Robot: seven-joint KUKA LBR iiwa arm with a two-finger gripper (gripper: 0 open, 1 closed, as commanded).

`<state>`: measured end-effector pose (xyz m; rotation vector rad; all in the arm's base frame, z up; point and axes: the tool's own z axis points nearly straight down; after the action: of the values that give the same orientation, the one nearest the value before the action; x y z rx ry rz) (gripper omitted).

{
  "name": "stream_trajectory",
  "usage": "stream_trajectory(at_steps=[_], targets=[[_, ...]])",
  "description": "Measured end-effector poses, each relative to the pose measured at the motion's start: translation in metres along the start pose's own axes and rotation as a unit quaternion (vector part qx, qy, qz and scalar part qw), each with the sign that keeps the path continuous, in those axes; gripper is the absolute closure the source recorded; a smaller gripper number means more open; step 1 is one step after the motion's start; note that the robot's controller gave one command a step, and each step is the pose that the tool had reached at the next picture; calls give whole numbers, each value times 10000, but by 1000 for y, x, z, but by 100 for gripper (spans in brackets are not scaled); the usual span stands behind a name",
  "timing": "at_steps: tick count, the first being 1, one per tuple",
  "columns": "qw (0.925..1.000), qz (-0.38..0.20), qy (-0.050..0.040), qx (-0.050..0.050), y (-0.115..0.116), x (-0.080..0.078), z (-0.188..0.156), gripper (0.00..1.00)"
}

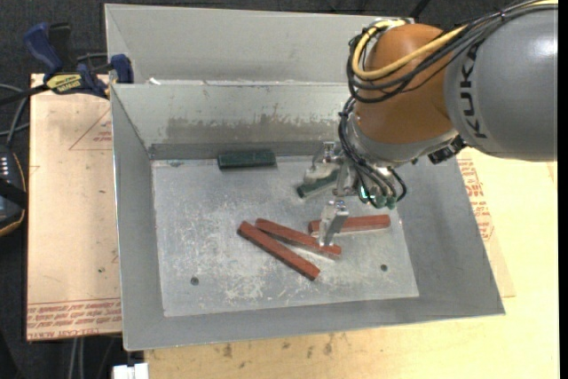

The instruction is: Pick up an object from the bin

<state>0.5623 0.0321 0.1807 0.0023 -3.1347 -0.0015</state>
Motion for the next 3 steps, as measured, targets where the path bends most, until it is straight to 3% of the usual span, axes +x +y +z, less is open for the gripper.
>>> stream_trajectory(at_steps=[1, 2, 3], targets=[[10000, 5, -37, -2, 0, -2, -4, 0], [9996, 273, -56, -5, 13, 13, 73, 0], [9984, 557, -73, -18, 16, 16, 103, 0]])
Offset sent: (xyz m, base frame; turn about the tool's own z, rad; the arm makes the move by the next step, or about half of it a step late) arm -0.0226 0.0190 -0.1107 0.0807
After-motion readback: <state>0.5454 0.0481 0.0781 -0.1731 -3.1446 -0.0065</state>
